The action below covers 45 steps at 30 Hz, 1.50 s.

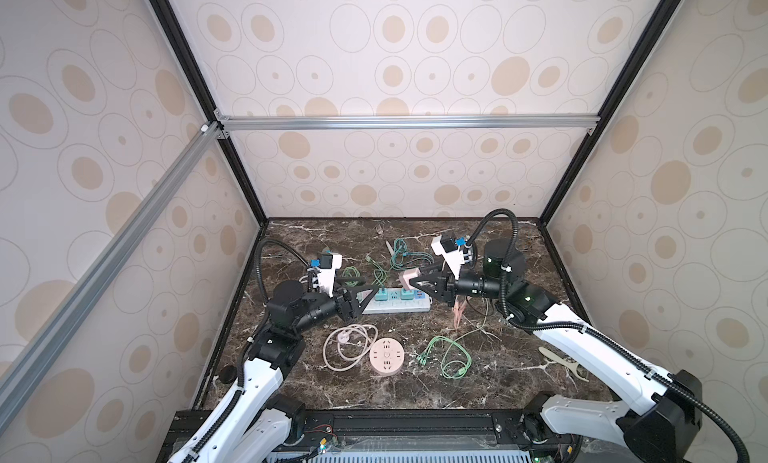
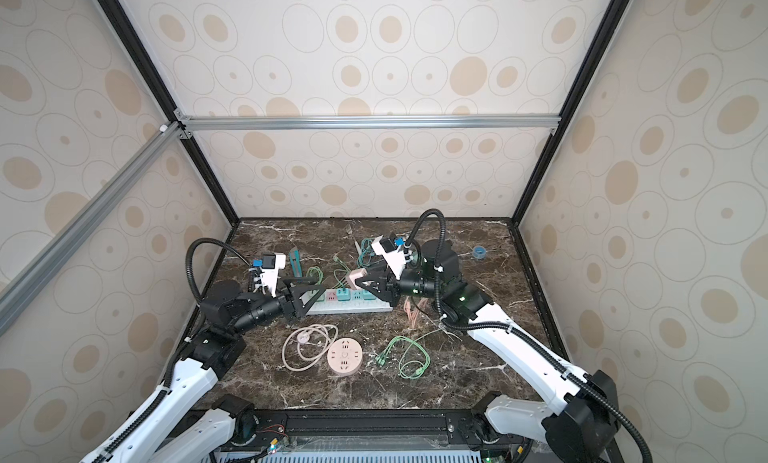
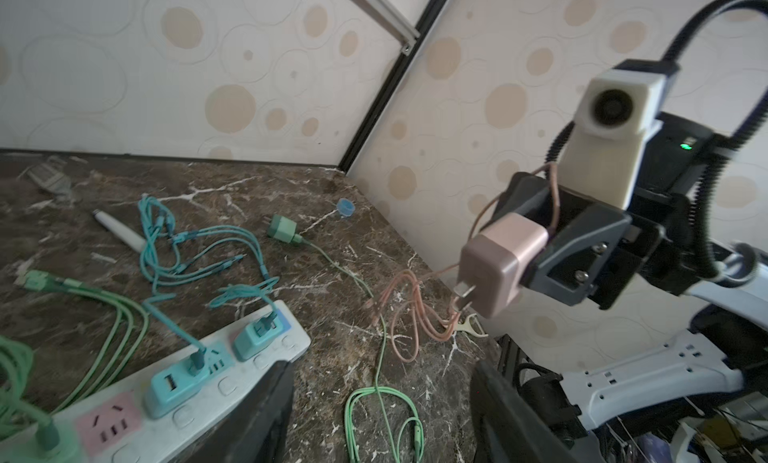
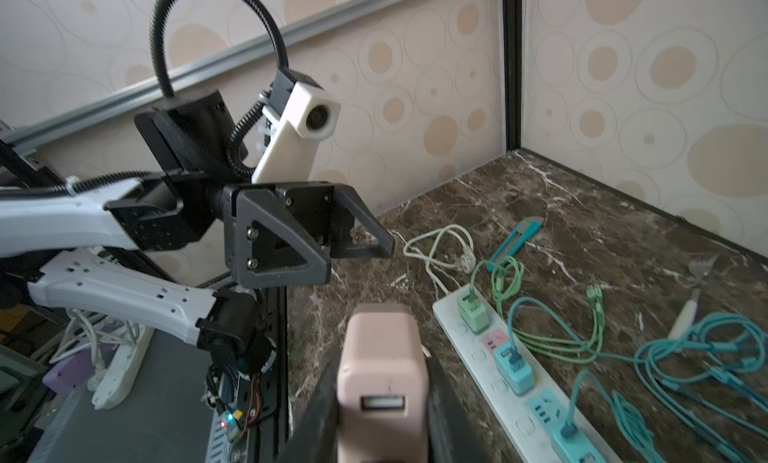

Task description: Insert the plug

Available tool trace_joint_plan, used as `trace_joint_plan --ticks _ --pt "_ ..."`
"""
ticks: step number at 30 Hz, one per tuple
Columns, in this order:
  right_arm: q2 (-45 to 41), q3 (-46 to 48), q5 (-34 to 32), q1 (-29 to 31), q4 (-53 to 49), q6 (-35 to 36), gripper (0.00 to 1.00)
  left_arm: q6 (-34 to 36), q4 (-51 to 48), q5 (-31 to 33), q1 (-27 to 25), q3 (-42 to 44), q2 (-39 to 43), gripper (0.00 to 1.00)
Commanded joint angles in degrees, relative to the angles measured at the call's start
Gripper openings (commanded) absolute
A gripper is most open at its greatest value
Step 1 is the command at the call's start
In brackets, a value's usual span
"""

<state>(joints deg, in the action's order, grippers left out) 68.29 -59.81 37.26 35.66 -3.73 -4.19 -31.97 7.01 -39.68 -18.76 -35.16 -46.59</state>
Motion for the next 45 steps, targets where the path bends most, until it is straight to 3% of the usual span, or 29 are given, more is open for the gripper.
trace_joint_plan --ticks 1,7,16,21,32,45 --pt "-1.47 -1.94 -4.11 0.2 -13.41 9.57 0.08 3.84 -12.75 4.46 -0.17 -2.23 0.01 0.66" --pt "-0.22 -0.94 -7.69 2.44 -19.1 14.73 0.07 1.48 -14.99 6.13 -0.22 1.23 0.76 0.63" --pt "4.99 -0.31 -8.69 8.4 -19.58 13.92 0.06 0.08 -20.52 10.68 -0.17 6.15 0.36 0.48" --pt "6.86 1.03 -9.34 10.73 -21.01 16.87 0.06 -3.43 -17.53 8.84 -0.52 9.23 0.37 0.43" --pt "13.92 0.1 -11.37 16.59 -22.67 24.08 0.06 -7.86 -13.64 11.29 -5.22 13.53 -4.37 0.39" --pt "19.48 -0.9 -15.18 21.15 -21.76 26.14 0.04 -9.52 -6.22 12.24 -10.46 17.75 -10.47 0.34"
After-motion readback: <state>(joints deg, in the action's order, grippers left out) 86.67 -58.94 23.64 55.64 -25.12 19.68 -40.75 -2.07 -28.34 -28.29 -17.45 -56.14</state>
